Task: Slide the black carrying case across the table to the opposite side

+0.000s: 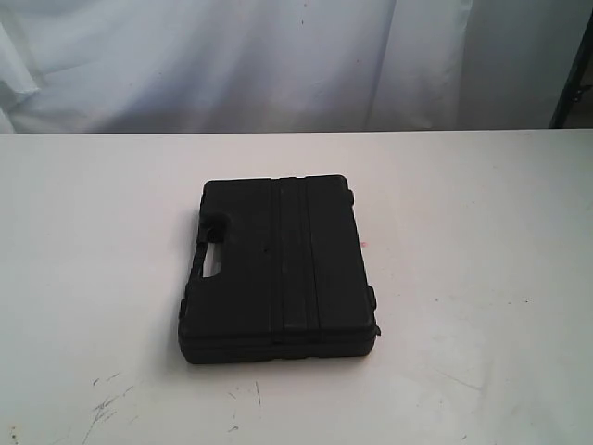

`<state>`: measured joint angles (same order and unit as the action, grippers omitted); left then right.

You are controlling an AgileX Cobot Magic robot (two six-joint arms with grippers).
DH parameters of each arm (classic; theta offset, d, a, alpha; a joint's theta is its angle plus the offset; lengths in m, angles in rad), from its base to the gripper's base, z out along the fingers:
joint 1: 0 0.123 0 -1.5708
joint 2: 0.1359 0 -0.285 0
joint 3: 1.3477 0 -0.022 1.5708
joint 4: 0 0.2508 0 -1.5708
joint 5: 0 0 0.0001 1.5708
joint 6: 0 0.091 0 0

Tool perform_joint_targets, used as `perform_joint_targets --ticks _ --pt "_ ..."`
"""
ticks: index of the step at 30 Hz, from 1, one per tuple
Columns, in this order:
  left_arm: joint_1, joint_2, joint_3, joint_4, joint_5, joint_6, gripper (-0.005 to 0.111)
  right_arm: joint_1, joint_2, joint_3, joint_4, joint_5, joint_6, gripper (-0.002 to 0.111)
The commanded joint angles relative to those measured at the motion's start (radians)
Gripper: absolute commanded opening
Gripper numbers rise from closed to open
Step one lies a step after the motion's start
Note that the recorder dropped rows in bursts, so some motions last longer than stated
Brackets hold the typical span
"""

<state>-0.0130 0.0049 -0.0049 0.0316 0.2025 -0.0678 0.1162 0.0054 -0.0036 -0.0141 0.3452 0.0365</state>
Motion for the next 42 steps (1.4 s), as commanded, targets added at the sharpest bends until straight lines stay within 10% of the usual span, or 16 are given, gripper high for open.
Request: perform_joint_targets --ticks 1,15,37,42 --pt "0.003 -0.005 0.005 -0.086 -0.280 -0.009 0.000 -0.007 -0.005 0.004 -0.003 0.001 0.004 0.000" --pt "0.003 -0.005 0.005 -0.163 -0.373 -0.029 0.000 -0.007 -0.005 0.004 -0.003 0.001 0.004 0.000" --pt "0.003 0.704 -0.759 -0.174 0.416 0.010 0.000 -0.007 -0.005 0.004 -0.003 0.001 0.004 0.000" --pt "0.003 0.897 -0.817 -0.174 0.408 0.025 0.000 -0.007 -0.005 0.004 -0.003 0.001 0.004 0.000"
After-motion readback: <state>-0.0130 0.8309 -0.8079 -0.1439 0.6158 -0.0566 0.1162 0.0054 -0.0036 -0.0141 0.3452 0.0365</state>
